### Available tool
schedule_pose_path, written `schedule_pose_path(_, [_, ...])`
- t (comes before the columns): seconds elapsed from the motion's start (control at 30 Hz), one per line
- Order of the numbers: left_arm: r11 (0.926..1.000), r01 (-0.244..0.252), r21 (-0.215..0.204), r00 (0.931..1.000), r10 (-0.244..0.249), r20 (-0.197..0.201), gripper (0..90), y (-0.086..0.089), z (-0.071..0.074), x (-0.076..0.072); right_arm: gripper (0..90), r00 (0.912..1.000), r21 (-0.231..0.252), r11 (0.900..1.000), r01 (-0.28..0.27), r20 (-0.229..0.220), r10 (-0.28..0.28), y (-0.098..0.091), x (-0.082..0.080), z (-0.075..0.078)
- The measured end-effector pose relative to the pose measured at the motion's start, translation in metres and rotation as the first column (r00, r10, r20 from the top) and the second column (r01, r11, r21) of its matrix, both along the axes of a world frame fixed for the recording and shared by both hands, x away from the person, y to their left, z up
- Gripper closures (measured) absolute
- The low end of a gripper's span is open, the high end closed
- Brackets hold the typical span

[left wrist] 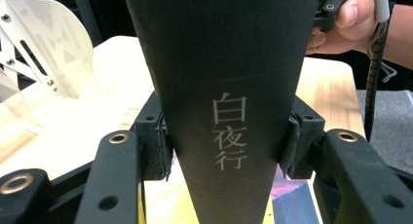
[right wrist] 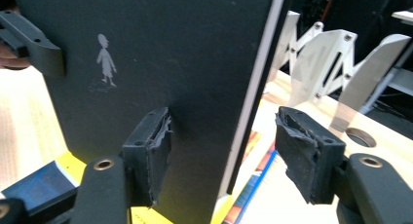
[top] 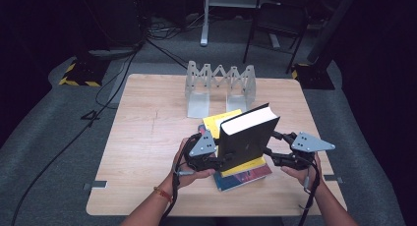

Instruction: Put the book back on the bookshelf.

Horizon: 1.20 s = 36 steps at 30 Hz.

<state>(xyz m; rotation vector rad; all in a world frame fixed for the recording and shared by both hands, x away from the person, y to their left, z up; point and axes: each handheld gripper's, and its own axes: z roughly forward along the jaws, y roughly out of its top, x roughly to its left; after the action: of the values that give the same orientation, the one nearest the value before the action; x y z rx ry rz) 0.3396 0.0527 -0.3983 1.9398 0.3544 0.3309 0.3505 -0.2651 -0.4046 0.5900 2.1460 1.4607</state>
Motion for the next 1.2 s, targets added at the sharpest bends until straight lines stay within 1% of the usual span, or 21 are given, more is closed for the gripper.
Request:
schedule_pose_path(0.1, [0.9998,-0.011,-0.014,0.9999,0.011,-0.005,48.3,-0.002,0.001,0.000,47.8,0.9995,-0.004,0.9995,-0.031,0.005,0.031,0.002,-0.002,0.000])
schedule_pose_path(0.17, [0.9998,-0.014,-0.015,0.9999,0.014,-0.003,48.0,-0.003,0.002,0.000,50.9,0.9993,-0.012,0.9994,-0.034,0.017,0.034,0.003,-0.004,0.001])
schedule_pose_path(0.3, [0.9994,-0.028,-0.021,0.9996,0.029,0.004,47.4,-0.006,0.007,-0.001,51.8,0.9989,-0.010,0.9991,-0.041,0.024,0.041,0.005,-0.005,0.001])
schedule_pose_path(0.43, [0.9983,-0.034,-0.048,0.9993,0.035,0.016,46.7,-0.010,0.015,0.000,51.7,0.9987,-0.007,0.9990,-0.044,0.023,0.044,0.005,-0.005,0.000])
schedule_pose_path(0.5, [0.9977,-0.038,-0.055,0.9989,0.040,0.026,46.1,-0.012,0.020,0.000,51.0,0.9988,-0.008,0.9990,-0.045,0.021,0.045,0.005,-0.006,0.000])
schedule_pose_path(0.53, [0.9977,-0.038,-0.055,0.9989,0.040,0.026,45.6,-0.012,0.020,0.000,51.0,0.9988,-0.008,0.9990,-0.045,0.021,0.045,0.005,-0.006,0.000])
schedule_pose_path(0.57, [0.9968,-0.046,-0.065,0.9982,0.048,0.035,45.6,-0.014,0.024,0.000,50.4,0.9988,-0.010,0.9990,-0.044,0.023,0.044,0.005,-0.006,0.000])
schedule_pose_path(0.67, [0.9951,-0.065,-0.075,0.9951,0.070,0.070,43.4,-0.019,0.034,-0.002,48.6,0.9987,-0.003,0.9988,-0.049,0.017,0.049,0.005,-0.005,0.000])
schedule_pose_path(0.77, [0.9937,-0.074,-0.085,0.9927,0.081,0.089,40.7,-0.024,0.043,-0.003,46.5,0.9985,-0.001,0.9986,-0.053,0.014,0.053,0.006,-0.005,0.000])
schedule_pose_path(0.87, [0.9922,-0.070,-0.102,0.9931,0.079,0.086,40.9,-0.026,0.048,-0.002,44.9,0.9987,-0.002,0.9988,-0.049,0.013,0.049,0.006,-0.006,0.000])
schedule_pose_path(0.97, [0.9901,-0.071,-0.121,0.9943,0.080,0.071,40.8,-0.028,0.052,0.000,43.1,0.9992,-0.004,0.9992,-0.040,0.007,0.040,0.004,-0.005,-0.001])
schedule_pose_path(1.1, [0.9915,-0.065,-0.113,0.9944,0.074,0.075,40.1,-0.028,0.054,0.003,40.2,0.9995,-0.012,0.9995,-0.031,-0.003,0.031,0.002,-0.004,-0.002])
schedule_pose_path(1.13, [0.9921,-0.061,-0.109,0.9953,0.068,0.068,40.1,-0.028,0.054,0.004,38.3,0.9993,-0.021,0.9992,-0.035,-0.013,0.035,0.000,-0.003,-0.003])
schedule_pose_path(1.17, [0.9927,-0.056,-0.107,0.9962,0.063,0.061,40.2,-0.028,0.054,0.006,36.4,0.9988,-0.033,0.9988,-0.037,-0.032,0.036,-0.003,-0.003,-0.005])
schedule_pose_path(1.2, [0.9928,-0.044,-0.112,0.9973,0.050,0.054,41.4,-0.028,0.054,0.007,35.1,0.9984,-0.045,0.9982,-0.039,-0.042,0.037,-0.006,-0.002,-0.007])
